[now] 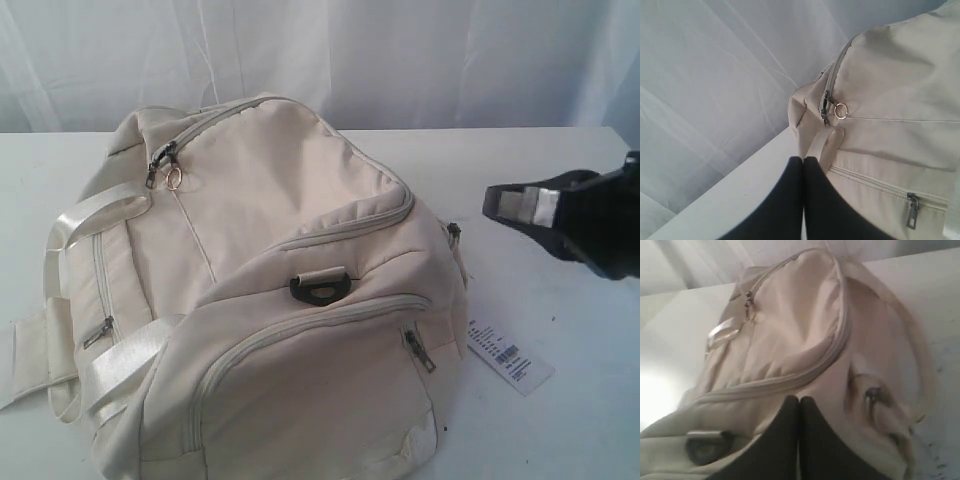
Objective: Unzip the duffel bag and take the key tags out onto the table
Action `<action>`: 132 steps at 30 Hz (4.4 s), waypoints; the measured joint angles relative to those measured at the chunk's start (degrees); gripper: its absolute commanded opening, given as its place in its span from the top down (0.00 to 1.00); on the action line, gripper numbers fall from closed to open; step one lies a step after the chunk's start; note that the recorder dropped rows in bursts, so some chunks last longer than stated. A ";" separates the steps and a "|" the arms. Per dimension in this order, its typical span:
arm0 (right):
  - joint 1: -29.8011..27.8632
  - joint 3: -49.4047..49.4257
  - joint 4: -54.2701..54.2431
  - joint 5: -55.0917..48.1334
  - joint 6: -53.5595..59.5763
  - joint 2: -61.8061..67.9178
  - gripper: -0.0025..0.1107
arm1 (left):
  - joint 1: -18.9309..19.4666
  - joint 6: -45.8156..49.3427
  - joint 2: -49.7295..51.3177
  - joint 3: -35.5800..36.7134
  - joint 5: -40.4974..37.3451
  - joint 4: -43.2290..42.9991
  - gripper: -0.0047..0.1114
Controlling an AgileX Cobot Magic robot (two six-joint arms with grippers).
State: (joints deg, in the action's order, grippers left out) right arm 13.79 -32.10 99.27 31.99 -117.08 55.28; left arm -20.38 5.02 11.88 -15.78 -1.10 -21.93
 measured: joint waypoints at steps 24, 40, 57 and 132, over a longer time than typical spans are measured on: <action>11.65 -32.34 -107.58 -80.42 125.26 26.17 0.98 | 0.00 2.79 -6.67 4.33 6.08 1.45 0.96; 46.47 -41.58 -106.22 -82.19 129.39 28.56 0.90 | 0.00 2.79 -6.67 4.33 6.08 1.56 0.96; 53.59 -43.15 -92.87 -89.02 131.67 38.05 0.57 | 0.00 2.79 -7.35 4.33 6.08 1.56 0.96; 43.67 -45.36 -103.61 -34.82 85.92 57.32 0.39 | 0.00 2.79 -11.45 4.33 5.76 1.56 0.96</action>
State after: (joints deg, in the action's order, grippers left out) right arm 57.47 -77.47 -4.34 -2.84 -31.16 112.60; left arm -20.38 7.81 0.43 -11.45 4.66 -20.37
